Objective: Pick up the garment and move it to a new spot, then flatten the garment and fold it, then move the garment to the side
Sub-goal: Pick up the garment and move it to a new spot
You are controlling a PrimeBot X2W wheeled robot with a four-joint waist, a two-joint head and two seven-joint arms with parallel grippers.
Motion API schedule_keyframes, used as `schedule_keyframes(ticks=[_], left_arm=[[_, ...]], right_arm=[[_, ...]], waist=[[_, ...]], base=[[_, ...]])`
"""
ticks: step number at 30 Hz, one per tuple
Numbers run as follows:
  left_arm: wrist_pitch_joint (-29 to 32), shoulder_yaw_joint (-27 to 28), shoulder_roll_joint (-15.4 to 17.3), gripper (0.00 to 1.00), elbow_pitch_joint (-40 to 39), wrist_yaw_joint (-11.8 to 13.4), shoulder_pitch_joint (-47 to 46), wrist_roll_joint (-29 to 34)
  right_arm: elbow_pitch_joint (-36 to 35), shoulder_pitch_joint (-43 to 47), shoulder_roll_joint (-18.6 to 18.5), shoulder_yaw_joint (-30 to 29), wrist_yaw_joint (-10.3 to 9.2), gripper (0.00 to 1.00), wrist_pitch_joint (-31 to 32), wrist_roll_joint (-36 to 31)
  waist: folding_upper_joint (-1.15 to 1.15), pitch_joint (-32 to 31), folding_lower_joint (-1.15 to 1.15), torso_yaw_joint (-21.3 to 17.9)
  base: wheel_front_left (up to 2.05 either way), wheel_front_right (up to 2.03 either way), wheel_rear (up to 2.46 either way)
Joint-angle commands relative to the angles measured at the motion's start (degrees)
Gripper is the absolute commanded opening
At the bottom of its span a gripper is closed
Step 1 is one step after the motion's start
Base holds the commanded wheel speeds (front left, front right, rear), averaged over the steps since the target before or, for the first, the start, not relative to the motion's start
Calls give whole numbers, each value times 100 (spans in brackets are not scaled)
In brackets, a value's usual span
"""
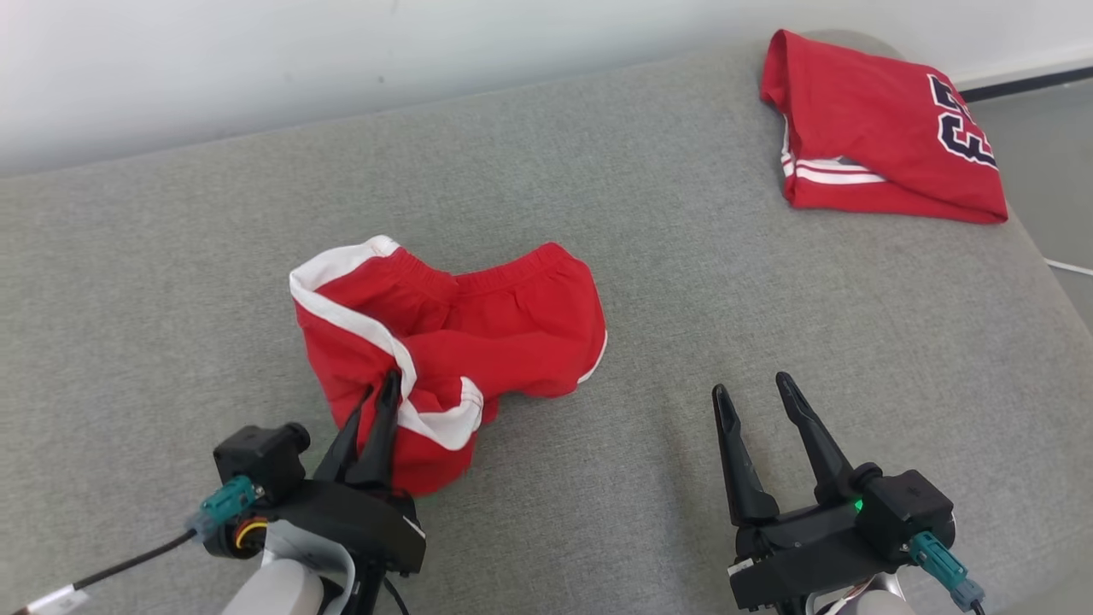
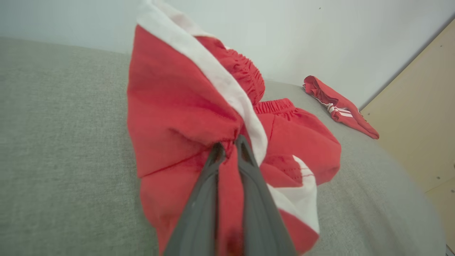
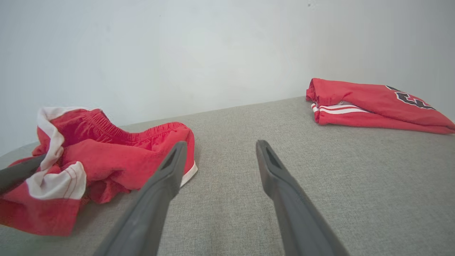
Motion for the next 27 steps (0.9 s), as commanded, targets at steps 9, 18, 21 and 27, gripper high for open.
schedule_keyframes(ticks=[9,18,21,27], left_arm=[[-338,135,-83,100,-15,-65,82,541],[-346,1070,-23,100,-981,103,629,1282],[-346,1513,-65,100,-1281,122,1005,1698],[-347,2354,-313,100,-1472,104,1875,2424]], right_arm=[[38,138,17,-99,-15,100,1,-120],[-26,210,15,-188,-15,100,1,-186],[-40,245,15,-208,-15,100,1,-194],[-58,353,15,-216,-15,100,1,-224]], waist=[[0,-392,0,421],[0,-604,0,667],[0,-672,0,723],[0,-770,0,818]], base=[[0,0,0],[0,0,0],[0,0,0],[0,0,0]])
